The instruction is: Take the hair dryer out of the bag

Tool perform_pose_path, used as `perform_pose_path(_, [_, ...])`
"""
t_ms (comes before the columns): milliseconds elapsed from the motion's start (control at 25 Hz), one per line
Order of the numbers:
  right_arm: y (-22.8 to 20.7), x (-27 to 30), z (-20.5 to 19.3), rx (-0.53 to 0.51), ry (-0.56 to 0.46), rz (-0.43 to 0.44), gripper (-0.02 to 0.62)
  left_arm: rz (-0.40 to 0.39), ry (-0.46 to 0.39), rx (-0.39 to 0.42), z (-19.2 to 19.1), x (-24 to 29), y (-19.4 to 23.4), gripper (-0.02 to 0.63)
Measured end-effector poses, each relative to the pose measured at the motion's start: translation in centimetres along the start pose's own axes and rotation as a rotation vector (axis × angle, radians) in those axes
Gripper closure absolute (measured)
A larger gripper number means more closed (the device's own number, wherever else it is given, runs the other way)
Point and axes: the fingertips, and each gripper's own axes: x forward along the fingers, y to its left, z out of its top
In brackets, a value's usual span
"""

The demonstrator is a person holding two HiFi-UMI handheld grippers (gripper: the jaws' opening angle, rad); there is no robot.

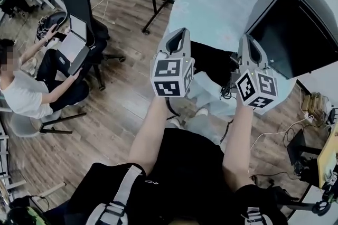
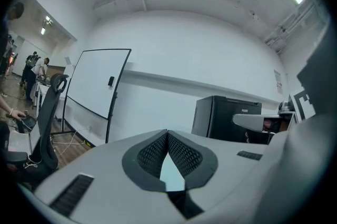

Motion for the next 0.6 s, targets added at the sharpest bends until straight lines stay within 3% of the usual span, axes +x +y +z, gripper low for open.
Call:
perform_pose_path(160, [1.4, -0.2, 4.3, -0.043, -0.092, 0.056, 0.592, -0.049, -0.102, 0.023, 4.2, -0.1, -2.4, 0.595])
perform_pose_path(320, [2.9, -0.9, 5.4, -0.058, -0.097, 0.079, 0.594, -0.103, -0.195, 0.078, 7.4, -1.0, -5.5, 0.595])
perform_pose_path(440, [4.2, -1.1, 5.0, -0.042, -0.072, 0.099, 0.594, -0.122, -0.223, 0.126, 7.9, -1.6, -6.7, 0.595])
perform_pose_path(600, [5.7, -1.1, 4.5, -0.063, -0.033, 0.138, 0.594, -0.135, -0.214, 0.120, 7.5, -1.9, -7.0, 0.595])
